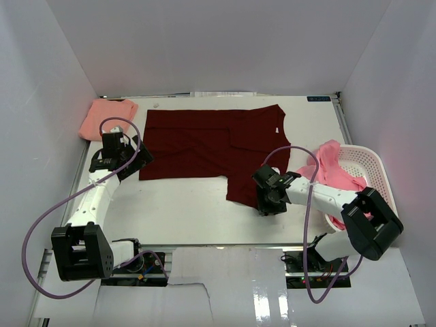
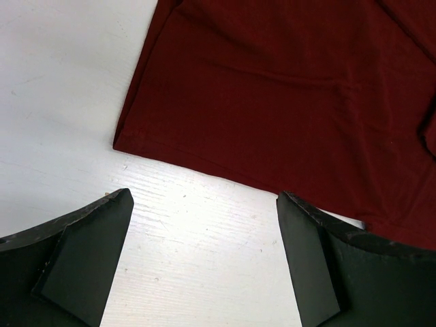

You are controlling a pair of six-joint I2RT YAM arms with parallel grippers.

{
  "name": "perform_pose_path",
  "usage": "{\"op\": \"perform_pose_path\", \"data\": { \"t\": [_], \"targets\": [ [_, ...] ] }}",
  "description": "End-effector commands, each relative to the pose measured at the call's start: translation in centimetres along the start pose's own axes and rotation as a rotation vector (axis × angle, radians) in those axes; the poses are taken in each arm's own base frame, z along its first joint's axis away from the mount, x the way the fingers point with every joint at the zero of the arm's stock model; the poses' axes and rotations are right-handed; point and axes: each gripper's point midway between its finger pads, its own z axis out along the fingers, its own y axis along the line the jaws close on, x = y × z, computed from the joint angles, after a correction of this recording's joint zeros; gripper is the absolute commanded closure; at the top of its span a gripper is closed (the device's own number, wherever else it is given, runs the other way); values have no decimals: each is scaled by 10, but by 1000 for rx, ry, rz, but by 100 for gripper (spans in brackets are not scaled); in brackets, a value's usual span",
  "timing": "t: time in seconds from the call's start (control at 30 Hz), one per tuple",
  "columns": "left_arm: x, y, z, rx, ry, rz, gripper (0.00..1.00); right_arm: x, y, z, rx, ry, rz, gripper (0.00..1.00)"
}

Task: Fold and stack the t-shirts
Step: Grap the side of the flattened tshirt closest away from the robot with both arms

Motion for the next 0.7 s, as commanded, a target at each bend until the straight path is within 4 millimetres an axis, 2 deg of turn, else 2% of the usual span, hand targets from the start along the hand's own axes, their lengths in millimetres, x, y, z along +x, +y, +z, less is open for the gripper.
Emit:
{"op": "perform_pose_path", "data": {
  "t": [0.0,0.03,0.33,0.5,0.67],
  "targets": [
    [-9,0,-7,7,-51,8,2,-4,1,8,25,-12,2,46],
    [-9,0,-7,6,-50,8,2,-8,2,7,23,-21,0,49],
    [-8,3,-9,-2,-57,11,2,-18,6,9,31,-31,-23,56],
    [-7,2,-9,2,-53,12,2,-16,5,10,32,-26,-33,71],
    [-7,2,-9,3,-53,11,2,-12,3,5,22,-22,-33,80]
  ]
}}
